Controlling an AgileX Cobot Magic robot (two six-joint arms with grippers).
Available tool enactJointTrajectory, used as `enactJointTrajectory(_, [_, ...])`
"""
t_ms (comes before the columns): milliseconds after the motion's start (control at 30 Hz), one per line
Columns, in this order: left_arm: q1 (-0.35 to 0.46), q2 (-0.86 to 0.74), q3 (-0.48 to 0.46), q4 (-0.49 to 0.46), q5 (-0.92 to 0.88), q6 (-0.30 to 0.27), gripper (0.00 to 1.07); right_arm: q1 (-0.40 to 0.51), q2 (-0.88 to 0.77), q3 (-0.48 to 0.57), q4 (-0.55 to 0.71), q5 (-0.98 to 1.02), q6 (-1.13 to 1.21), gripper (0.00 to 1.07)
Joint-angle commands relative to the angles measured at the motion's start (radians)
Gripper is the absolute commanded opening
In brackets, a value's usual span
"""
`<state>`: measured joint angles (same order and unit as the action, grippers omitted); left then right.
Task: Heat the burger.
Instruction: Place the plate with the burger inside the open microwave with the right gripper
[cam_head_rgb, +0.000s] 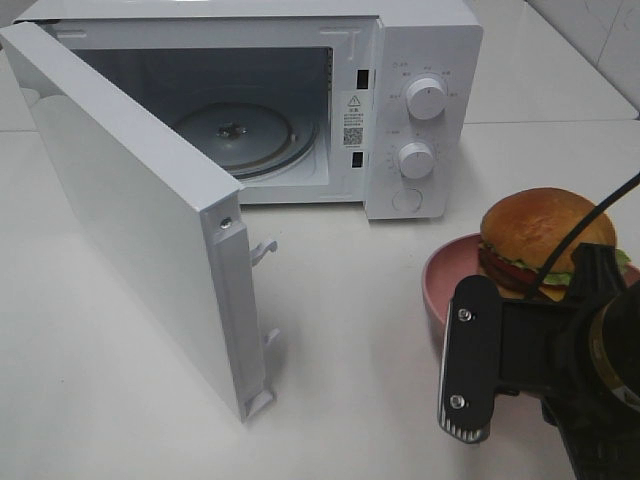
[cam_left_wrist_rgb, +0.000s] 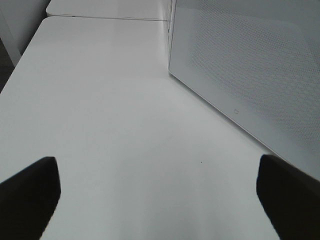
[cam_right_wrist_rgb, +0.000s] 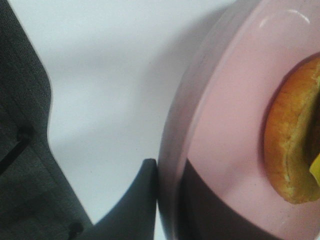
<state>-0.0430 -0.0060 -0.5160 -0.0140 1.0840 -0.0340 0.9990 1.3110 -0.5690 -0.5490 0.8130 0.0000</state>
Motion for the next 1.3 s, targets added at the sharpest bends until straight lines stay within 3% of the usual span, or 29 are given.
enactJointTrajectory(33, [0.000, -0.014, 0.001, -0.005, -0.015, -0.001, 1.00, 0.003, -0.007, 0.000, -0.061, -0.037, -0.085, 0.05])
enactJointTrajectory(833, [0.000, -0.014, 0.001, -0.005, -0.015, -0.001, 1.00, 0.003, -0.007, 0.000, -0.178, -0.328, -0.435, 0.06])
enactJointTrajectory(1300, [0.000, -0.014, 0.001, -0.005, -0.015, -0.001, 1.00, -0.004, -0.007, -0.001, -0.037, -0.485, -0.753, 0.06])
